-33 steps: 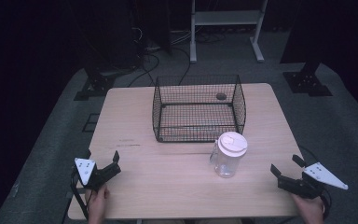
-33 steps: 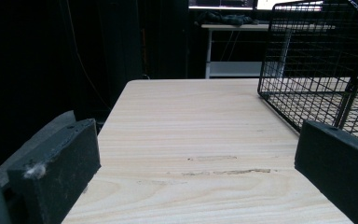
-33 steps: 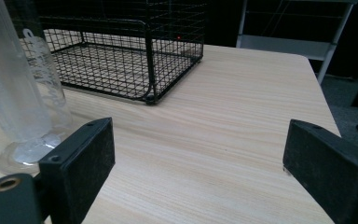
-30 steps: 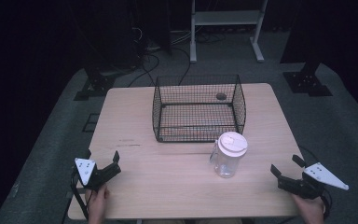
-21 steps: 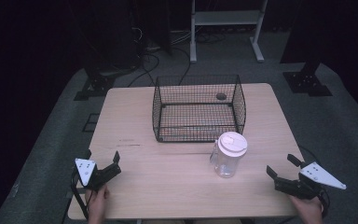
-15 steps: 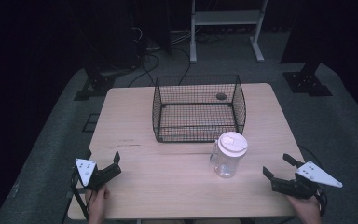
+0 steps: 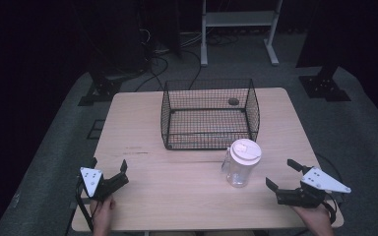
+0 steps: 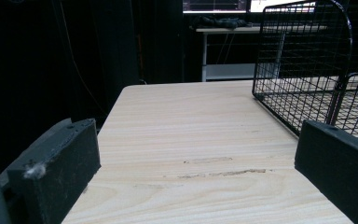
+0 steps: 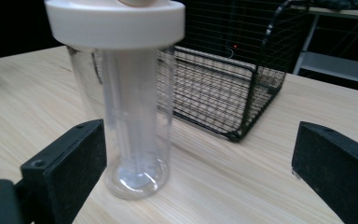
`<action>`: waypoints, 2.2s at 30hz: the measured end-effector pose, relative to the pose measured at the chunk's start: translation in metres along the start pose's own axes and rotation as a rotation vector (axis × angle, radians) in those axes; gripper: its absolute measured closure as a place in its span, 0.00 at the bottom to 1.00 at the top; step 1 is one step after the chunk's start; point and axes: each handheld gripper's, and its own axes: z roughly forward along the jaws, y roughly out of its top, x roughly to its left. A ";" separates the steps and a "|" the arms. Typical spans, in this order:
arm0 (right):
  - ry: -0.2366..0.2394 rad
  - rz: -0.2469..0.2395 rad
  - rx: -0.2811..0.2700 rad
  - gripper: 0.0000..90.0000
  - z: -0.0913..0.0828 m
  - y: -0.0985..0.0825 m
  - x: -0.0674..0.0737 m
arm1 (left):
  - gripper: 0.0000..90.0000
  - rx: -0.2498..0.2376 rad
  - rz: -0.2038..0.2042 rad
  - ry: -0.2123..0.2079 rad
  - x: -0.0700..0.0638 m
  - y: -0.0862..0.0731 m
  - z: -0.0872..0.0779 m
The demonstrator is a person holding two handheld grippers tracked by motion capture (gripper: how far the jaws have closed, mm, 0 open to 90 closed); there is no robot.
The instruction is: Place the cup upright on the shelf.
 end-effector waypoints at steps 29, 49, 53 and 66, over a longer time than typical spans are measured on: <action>0.058 -0.059 0.011 0.00 0.041 0.028 0.033 | 0.00 -0.013 0.002 -0.010 0.000 0.000 -0.001; 0.076 -0.072 0.006 0.00 0.062 0.042 0.039 | 0.00 -0.021 0.001 -0.010 0.000 -0.001 -0.002; 0.079 -0.070 0.005 0.00 0.066 0.043 0.040 | 0.00 -0.022 0.000 -0.011 0.000 -0.001 -0.002; 0.076 -0.093 0.002 0.00 0.076 0.050 0.041 | 0.00 -0.022 0.000 -0.017 0.001 -0.001 -0.002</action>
